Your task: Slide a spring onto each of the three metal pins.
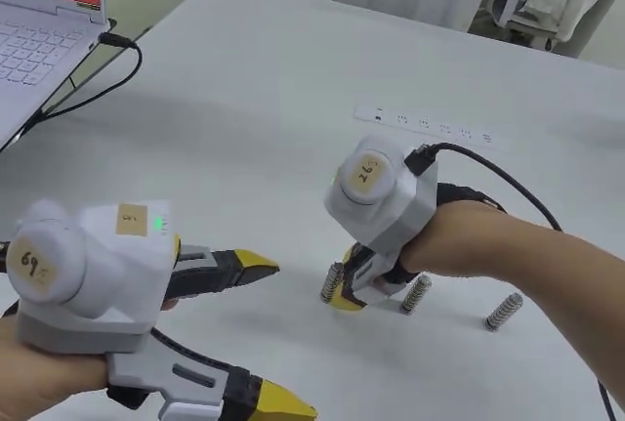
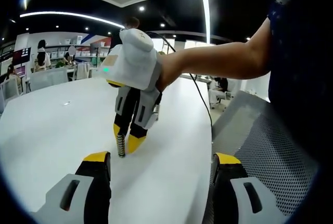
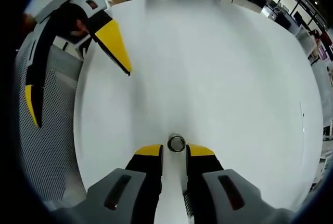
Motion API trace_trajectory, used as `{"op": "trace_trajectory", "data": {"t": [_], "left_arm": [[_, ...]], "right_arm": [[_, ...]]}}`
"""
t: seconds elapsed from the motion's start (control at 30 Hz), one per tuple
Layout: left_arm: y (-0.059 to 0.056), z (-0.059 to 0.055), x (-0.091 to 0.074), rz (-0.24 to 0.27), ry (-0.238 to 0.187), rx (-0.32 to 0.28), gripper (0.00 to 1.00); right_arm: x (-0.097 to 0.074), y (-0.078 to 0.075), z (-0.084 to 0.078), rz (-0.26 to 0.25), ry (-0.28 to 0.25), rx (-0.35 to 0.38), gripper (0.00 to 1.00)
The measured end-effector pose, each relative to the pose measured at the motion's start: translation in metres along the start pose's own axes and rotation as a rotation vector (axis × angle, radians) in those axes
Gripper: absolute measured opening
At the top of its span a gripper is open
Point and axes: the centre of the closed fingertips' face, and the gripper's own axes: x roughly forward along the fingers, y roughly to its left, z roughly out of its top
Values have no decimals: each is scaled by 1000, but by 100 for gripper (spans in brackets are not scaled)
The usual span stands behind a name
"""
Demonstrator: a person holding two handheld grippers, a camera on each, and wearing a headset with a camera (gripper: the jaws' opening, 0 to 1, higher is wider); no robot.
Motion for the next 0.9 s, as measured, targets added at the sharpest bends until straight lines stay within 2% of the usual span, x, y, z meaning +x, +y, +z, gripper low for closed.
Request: {"op": "trace_trajectory", "data": {"t": [0.3, 0.9], "left_arm": [[-2, 0, 2, -4, 4, 2, 77], [0, 2, 7, -11, 9, 4, 78]], "right_arm": [[-16, 7, -2, -8, -49, 35, 17], [-47, 27, -7, -29, -188, 110, 23]]}}
